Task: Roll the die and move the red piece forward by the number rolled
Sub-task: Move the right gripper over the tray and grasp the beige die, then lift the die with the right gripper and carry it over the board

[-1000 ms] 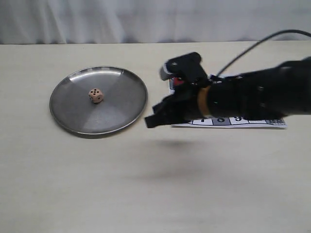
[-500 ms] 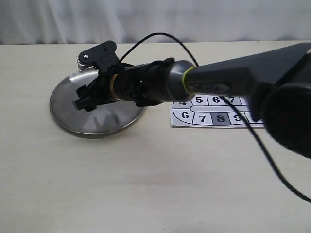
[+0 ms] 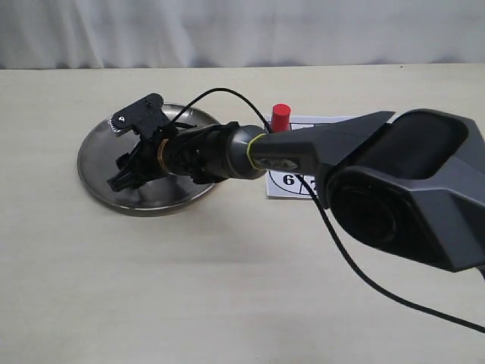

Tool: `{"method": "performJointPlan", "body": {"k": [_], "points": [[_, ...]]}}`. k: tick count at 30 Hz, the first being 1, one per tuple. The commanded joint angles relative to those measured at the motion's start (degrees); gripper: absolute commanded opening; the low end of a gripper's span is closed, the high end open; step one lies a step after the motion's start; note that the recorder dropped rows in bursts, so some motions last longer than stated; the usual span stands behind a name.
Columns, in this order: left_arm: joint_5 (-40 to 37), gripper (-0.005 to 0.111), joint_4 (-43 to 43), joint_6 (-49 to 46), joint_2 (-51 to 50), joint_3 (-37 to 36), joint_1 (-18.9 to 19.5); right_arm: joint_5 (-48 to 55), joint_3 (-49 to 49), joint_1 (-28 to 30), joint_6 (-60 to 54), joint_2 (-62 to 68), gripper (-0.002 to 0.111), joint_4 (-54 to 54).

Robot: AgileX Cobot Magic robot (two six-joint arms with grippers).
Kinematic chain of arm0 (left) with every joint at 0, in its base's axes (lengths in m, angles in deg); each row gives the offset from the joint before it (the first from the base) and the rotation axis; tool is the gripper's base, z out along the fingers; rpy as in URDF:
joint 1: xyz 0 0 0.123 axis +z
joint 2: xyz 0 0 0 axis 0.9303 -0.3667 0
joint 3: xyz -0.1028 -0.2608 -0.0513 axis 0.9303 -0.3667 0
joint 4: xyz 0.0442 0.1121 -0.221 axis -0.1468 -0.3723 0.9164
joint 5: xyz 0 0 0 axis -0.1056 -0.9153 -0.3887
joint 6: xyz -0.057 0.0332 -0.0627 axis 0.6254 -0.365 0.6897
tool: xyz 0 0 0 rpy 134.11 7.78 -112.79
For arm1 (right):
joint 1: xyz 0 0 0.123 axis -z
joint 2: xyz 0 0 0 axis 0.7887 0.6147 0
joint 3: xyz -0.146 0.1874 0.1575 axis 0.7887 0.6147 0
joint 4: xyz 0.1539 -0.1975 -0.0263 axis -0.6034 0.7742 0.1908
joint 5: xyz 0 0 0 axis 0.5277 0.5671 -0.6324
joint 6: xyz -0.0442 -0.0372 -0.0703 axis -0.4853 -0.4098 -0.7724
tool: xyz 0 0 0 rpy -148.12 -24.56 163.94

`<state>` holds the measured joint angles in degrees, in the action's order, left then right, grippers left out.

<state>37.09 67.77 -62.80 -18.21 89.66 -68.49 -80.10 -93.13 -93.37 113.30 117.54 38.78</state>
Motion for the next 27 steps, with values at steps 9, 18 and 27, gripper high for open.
{"method": "performJointPlan", "body": {"k": [9,18,27], "points": [[0.42,0.0,0.35,0.14,0.06,-0.1,-0.03,10.44,-0.4,1.33,-2.19,-1.87,0.004,-0.18],[0.42,0.0,0.35,0.14,0.06,-0.1,-0.03,20.86,0.96,1.47,-17.52,-14.43,0.004,-15.35],[0.42,0.0,0.35,0.14,0.06,-0.1,-0.03,41.99,1.99,10.85,-57.03,-26.65,0.004,-52.56]]}}
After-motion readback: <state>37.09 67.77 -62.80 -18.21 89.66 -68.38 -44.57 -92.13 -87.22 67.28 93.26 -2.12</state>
